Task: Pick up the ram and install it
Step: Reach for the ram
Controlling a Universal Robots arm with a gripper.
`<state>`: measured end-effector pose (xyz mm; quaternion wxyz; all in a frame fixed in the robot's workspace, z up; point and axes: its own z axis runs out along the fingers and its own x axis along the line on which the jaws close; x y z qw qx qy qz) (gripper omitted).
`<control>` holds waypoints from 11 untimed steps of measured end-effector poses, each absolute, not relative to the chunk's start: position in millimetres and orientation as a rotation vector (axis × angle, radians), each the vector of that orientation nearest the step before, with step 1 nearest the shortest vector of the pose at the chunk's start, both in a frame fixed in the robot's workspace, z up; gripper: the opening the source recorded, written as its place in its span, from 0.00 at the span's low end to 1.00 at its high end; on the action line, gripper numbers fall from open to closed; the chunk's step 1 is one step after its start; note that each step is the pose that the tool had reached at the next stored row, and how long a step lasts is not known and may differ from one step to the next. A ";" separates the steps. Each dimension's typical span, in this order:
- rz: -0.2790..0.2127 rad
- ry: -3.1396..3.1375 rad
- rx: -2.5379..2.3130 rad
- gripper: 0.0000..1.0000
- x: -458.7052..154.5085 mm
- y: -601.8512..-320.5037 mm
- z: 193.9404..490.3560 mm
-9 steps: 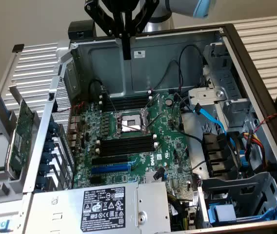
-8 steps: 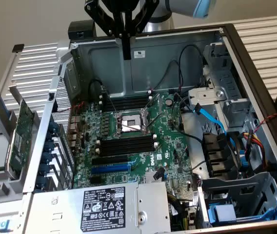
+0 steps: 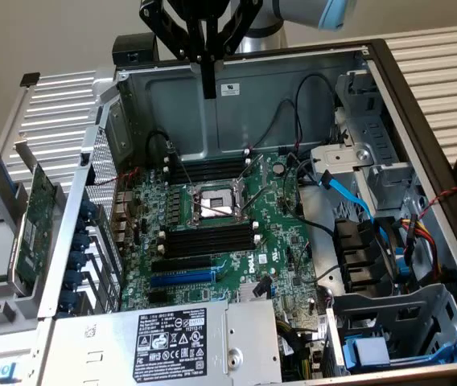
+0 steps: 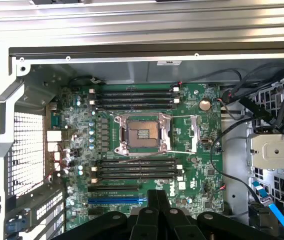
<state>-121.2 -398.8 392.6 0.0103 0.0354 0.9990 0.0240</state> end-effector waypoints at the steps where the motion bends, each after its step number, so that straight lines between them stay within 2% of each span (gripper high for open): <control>1: 0.075 3.118 0.110 0.11 -121.2 -398.8 392.6; 11: 0.075 3.118 0.110 0.11 -129.8 -398.8 392.6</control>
